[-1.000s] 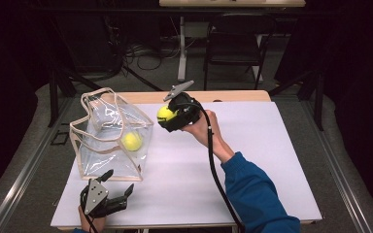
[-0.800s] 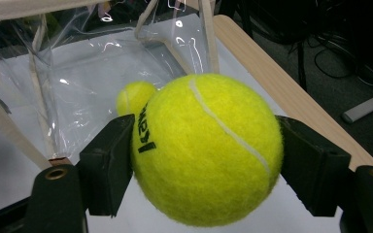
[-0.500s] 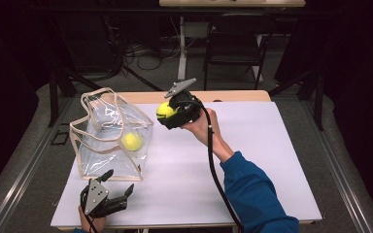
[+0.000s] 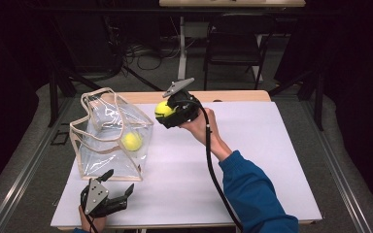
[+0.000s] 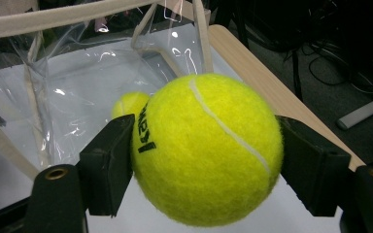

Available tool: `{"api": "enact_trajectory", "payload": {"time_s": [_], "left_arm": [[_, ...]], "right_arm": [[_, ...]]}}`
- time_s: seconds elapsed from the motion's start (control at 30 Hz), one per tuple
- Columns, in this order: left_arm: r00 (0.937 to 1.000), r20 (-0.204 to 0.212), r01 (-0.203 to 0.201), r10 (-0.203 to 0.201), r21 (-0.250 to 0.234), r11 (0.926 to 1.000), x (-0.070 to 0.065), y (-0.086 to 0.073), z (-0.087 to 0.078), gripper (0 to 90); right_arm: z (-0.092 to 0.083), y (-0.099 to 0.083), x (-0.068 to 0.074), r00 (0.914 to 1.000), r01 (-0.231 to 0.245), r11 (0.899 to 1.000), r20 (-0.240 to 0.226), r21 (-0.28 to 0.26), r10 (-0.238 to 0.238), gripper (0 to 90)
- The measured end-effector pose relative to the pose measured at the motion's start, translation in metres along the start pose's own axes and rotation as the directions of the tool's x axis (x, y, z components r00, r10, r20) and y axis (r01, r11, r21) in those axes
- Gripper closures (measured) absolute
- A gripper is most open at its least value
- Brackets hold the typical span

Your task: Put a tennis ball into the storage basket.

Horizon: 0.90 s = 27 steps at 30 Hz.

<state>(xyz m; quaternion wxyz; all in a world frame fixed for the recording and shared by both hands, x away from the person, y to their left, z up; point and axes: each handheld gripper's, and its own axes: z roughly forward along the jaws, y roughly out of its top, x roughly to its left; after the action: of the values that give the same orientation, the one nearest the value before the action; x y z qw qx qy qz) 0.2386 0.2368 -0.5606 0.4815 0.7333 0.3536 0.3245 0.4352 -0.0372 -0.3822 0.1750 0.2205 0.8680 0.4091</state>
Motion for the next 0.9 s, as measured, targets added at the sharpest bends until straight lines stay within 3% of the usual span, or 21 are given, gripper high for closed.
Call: {"api": "enact_trajectory", "payload": {"time_s": [0.4,0.9], "left_arm": [[1.0,0.001,0.0,0.0,-0.001,1.0,0.0,0.0,0.0,15.9],[1.0,0.004,0.008,-0.008,0.003,1.0,0.001,0.0,0.002,15.9]], "right_arm": [[0.001,0.009,0.0,1.0,-0.004,0.999,-0.002,-0.038,0.004,25.9],[0.006,0.017,0.004,0.9999,0.013,0.999,-0.003,-0.033,-0.013,25.9]]}}
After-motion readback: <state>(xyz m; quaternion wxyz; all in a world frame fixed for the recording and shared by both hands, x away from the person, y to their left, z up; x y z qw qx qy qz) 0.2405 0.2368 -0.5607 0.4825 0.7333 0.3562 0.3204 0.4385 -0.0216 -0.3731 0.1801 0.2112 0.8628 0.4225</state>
